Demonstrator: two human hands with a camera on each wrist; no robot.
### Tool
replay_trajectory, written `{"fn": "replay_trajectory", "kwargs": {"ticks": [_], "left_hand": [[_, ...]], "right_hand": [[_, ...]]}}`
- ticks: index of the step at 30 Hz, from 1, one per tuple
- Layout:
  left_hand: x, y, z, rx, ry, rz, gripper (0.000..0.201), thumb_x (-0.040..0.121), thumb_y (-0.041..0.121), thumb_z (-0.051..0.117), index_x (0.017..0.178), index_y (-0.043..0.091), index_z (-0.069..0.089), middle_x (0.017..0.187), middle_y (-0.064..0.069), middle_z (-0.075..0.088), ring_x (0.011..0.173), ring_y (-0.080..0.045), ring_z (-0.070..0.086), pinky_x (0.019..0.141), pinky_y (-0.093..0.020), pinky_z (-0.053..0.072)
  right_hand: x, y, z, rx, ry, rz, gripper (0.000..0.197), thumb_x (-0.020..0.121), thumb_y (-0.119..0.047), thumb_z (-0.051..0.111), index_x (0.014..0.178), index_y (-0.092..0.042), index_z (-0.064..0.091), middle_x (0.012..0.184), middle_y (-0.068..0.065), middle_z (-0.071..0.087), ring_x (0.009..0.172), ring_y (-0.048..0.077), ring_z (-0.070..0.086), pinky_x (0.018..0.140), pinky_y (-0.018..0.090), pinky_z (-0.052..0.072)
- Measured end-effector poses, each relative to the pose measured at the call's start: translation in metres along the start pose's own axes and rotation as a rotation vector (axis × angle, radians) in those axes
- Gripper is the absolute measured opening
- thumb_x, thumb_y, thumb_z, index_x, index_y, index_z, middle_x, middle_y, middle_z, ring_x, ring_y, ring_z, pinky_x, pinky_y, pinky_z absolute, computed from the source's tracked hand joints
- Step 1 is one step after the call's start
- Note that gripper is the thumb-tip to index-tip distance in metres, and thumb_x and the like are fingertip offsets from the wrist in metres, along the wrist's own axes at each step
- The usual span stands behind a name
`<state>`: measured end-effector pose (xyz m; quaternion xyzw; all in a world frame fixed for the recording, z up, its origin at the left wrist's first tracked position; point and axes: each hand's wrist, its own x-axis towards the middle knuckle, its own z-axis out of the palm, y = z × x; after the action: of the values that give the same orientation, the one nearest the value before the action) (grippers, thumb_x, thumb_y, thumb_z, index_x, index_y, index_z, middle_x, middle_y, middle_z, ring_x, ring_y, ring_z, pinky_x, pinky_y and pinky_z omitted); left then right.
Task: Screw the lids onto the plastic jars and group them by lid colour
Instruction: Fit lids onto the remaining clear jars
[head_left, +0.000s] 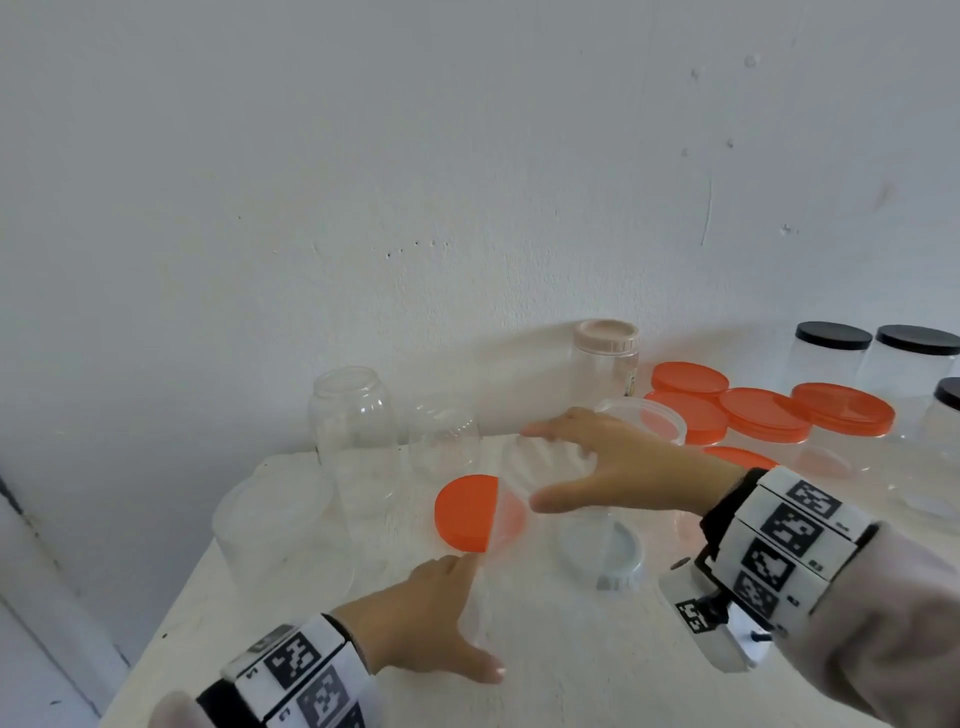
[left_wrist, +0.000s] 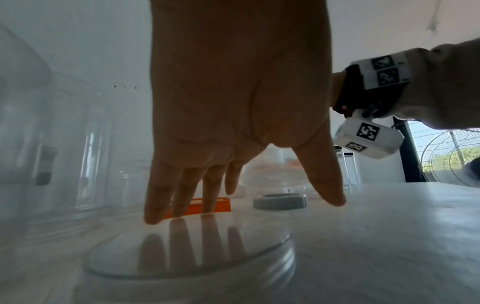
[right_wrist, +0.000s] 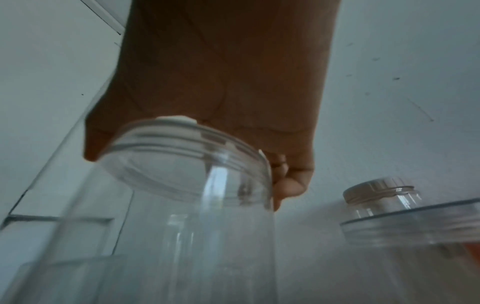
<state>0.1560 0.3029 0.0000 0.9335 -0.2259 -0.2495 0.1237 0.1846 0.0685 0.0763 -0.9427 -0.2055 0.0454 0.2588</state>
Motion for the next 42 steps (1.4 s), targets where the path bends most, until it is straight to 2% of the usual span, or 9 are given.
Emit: {"fn": "replay_trajectory", "kwargs": {"ticks": [3,6,13,20,26,30,35,39,42], "left_hand": [[0.0,-0.006,0.004,0.127,-0.052,-0.075,0.104,0.082,0.059,0.062,0.153,0.021,-0.003,0.161,0.003,-0.003,0.148,-0.022,-0.005,0.119,-0.049,0.011],[0.001,-0.008,0.007,0.149,-0.057,-0.112,0.1,0.083,0.059,0.06,0.153,0.024,-0.002,0.161,0.003,-0.008,0.148,-0.026,-0.011,0.117,-0.056,0.004],[0.01,-0.027,0.016,0.043,-0.062,-0.159,0.099,0.076,0.061,0.063,0.148,0.042,-0.002,0.158,0.016,-0.015,0.146,-0.028,-0.017,0.114,-0.061,0.009],[0.013,-0.039,0.026,0.071,-0.004,-0.158,0.091,0.067,0.058,0.06,0.141,0.053,0.006,0.151,0.023,-0.001,0.144,-0.023,0.004,0.112,-0.053,0.019],[-0.013,-0.026,0.011,0.026,-0.026,-0.079,0.094,0.073,0.058,0.066,0.146,0.043,0.009,0.147,0.017,0.011,0.136,-0.019,0.018,0.109,-0.046,0.029],[-0.029,-0.011,0.001,0.019,0.035,-0.029,0.093,0.077,0.052,0.069,0.148,0.04,0.01,0.151,0.015,0.011,0.137,-0.019,0.018,0.11,-0.046,0.031],[-0.042,-0.005,-0.005,-0.042,0.177,0.032,0.092,0.076,0.059,0.066,0.147,0.045,0.01,0.152,0.02,0.009,0.137,-0.013,0.016,0.113,-0.041,0.028],[-0.05,-0.006,-0.011,-0.117,0.353,0.083,0.088,0.076,0.063,0.063,0.145,0.051,0.009,0.147,0.028,0.009,0.134,-0.003,0.012,0.112,-0.031,0.026],[-0.057,-0.008,-0.02,-0.161,0.517,0.12,0.087,0.075,0.065,0.062,0.143,0.056,0.009,0.142,0.033,0.01,0.129,0.003,0.012,0.105,-0.022,0.021]], "right_hand": [[0.017,0.003,-0.004,-0.09,0.197,0.041,0.089,0.065,-0.075,0.066,0.142,-0.047,0.032,0.131,-0.015,0.038,0.122,0.009,0.029,0.094,0.031,0.029],[0.035,0.005,0.001,-0.2,0.34,0.083,0.093,0.069,-0.074,0.062,0.147,-0.039,0.025,0.144,-0.005,0.029,0.129,0.022,0.024,0.102,0.039,0.028],[0.071,0.008,0.019,-0.486,0.334,0.194,0.091,0.077,-0.069,0.058,0.148,-0.027,0.019,0.148,0.01,0.02,0.126,0.037,0.029,0.104,0.045,0.026],[0.084,0.01,0.025,-0.522,0.225,0.28,0.086,0.082,-0.066,0.056,0.147,-0.023,0.021,0.148,0.012,0.021,0.126,0.039,0.031,0.103,0.044,0.03],[0.087,0.007,0.023,-0.544,0.184,0.33,0.08,0.088,-0.064,0.049,0.149,-0.022,0.018,0.154,0.015,0.015,0.131,0.039,0.03,0.104,0.044,0.031],[0.09,0.007,0.022,-0.567,0.116,0.371,0.076,0.094,-0.062,0.039,0.153,-0.023,0.012,0.159,0.017,0.003,0.141,0.044,0.016,0.112,0.049,0.024],[0.092,0.012,0.022,-0.535,0.039,0.331,0.053,0.102,-0.046,0.025,0.15,-0.024,0.023,0.148,0.012,0.032,0.135,0.032,0.031,0.109,0.048,0.03],[0.092,0.012,0.023,-0.541,0.069,0.325,0.052,0.101,-0.044,0.027,0.148,-0.022,0.028,0.147,0.011,0.035,0.136,0.03,0.031,0.11,0.047,0.028],[0.092,0.006,0.031,-0.551,0.171,0.213,0.053,0.1,-0.045,0.036,0.146,-0.018,0.033,0.149,0.008,0.034,0.138,0.027,0.028,0.113,0.043,0.024]]}}
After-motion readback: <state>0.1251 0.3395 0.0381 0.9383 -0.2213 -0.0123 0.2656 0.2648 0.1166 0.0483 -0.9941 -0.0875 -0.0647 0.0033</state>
